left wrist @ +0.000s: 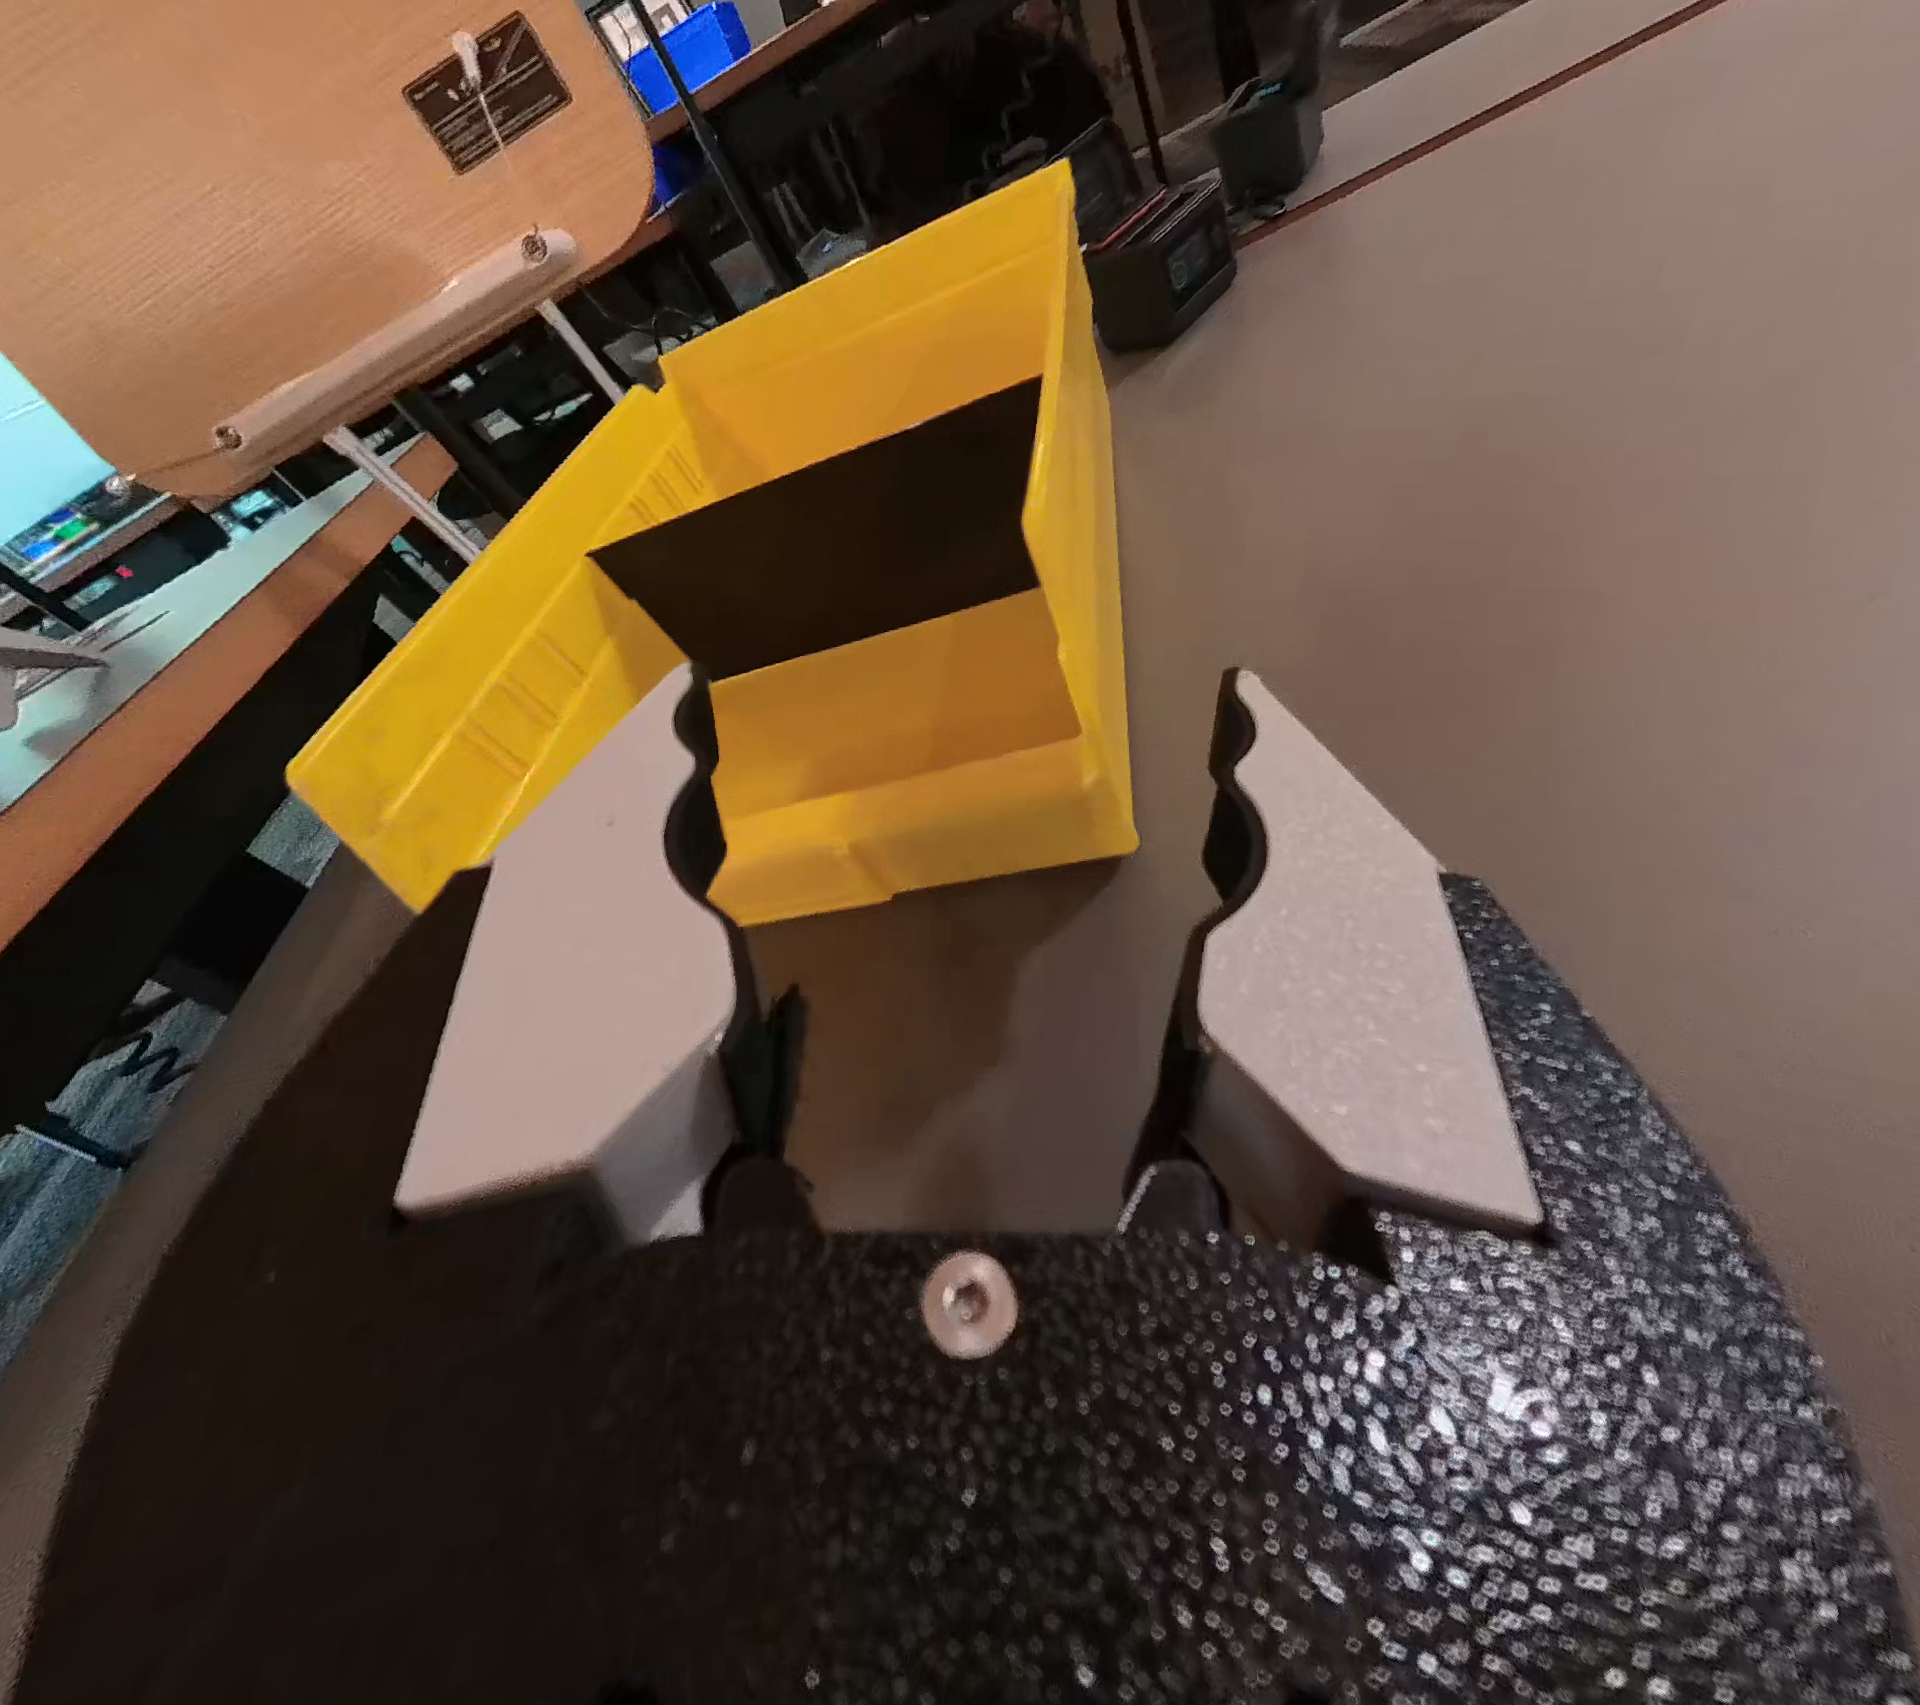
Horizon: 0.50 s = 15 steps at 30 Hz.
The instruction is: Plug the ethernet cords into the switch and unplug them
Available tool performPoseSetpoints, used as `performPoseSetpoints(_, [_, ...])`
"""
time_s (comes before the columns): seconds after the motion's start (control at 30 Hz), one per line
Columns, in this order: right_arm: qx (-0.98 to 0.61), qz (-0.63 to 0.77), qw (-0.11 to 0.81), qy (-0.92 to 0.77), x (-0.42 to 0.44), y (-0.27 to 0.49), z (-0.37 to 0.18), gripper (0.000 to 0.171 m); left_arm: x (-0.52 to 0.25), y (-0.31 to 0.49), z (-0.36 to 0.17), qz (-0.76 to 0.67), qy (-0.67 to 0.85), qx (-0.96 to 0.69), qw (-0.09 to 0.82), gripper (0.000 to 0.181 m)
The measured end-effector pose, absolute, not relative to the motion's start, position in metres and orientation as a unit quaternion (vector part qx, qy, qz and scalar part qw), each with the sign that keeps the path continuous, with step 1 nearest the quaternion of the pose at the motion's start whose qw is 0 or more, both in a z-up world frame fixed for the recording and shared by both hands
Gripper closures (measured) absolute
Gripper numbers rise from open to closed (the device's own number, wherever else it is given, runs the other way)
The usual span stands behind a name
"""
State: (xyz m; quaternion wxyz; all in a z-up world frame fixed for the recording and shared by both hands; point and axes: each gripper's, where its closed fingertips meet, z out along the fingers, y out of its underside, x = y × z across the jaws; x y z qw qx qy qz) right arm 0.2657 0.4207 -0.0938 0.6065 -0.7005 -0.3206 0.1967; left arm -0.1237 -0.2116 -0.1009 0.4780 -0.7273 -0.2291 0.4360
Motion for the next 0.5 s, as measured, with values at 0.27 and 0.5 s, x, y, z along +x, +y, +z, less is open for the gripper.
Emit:
performPoseSetpoints(0.27, [-0.723,0.157,0.575,-0.348,0.25,0.428,-0.111,0.116,-0.118,-0.223,-0.106,0.42,-0.236,-0.718,0.502,0.092])
performPoseSetpoints(0.5, [-0.727,0.17,0.571,-0.342,0.249,0.433,-0.111,0.127,-0.109,-0.203,-0.091,0.429,-0.181,-0.706,0.534,0.113])
